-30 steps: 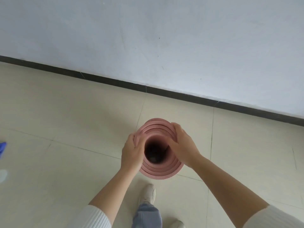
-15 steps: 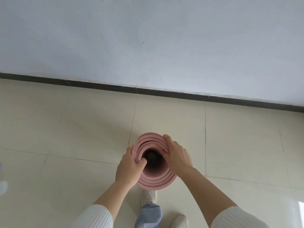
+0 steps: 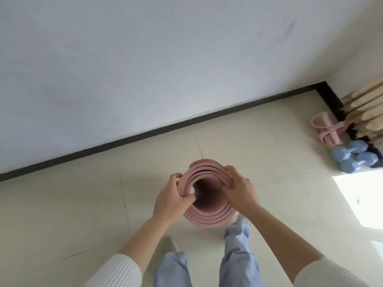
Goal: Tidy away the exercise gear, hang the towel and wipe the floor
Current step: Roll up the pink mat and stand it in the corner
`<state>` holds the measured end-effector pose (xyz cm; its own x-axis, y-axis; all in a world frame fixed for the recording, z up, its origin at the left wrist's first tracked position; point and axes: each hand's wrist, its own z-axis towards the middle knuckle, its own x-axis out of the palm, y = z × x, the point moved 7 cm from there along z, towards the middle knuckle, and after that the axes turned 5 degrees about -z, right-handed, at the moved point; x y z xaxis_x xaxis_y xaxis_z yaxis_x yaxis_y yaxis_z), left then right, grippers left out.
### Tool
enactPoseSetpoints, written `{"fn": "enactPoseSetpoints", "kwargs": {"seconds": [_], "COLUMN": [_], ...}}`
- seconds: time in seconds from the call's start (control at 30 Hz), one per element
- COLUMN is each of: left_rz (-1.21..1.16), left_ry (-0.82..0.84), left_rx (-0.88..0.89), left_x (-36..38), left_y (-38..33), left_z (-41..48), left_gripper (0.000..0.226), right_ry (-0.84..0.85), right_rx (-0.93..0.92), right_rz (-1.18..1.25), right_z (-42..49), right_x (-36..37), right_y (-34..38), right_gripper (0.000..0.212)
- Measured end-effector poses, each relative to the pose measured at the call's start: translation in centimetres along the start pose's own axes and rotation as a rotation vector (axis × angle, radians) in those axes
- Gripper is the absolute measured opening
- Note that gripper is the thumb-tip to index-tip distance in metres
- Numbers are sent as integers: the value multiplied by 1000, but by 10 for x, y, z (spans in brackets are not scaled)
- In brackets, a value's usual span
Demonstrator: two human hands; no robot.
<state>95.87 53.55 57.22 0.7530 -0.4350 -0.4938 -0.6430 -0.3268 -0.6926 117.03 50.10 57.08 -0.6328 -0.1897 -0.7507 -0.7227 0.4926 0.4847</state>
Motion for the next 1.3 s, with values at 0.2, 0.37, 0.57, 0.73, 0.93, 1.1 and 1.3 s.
{"fn": "enactPoseSetpoints", "kwargs": {"seconds": [0.2,0.37,0.57,0.73,0.93,1.1,1.3], "left_rz": [51,103,110,104,117,112,-117], "left_ry": [70,150,208,238,310,339,518], "left_rx": [169,300,455,520,523,329,68], "left_x": [109,199,293,358,438,497,566], "left_y": [-167,-309,-456,-556,-665,-730,-778], "left_z": [29,68,117,174,281,366,442], "left_gripper": [52,43,41,55,59,71,52], "right_ry": [-182,-323,-498,-584,-595,-609,-607], "right_rx": [138,201,265,306,405,470,473], "right_rz": [99,150,162,149,192,255,262], "right_z": [27,56,103,169,283,379,462], "right_x": [-149,-280,-406,-487,-570,-638,-700], "right_y": [-110,-198,-282,-342,-409,-460,-502], "right_gripper": [37,35,41,43,43,50,40]}}
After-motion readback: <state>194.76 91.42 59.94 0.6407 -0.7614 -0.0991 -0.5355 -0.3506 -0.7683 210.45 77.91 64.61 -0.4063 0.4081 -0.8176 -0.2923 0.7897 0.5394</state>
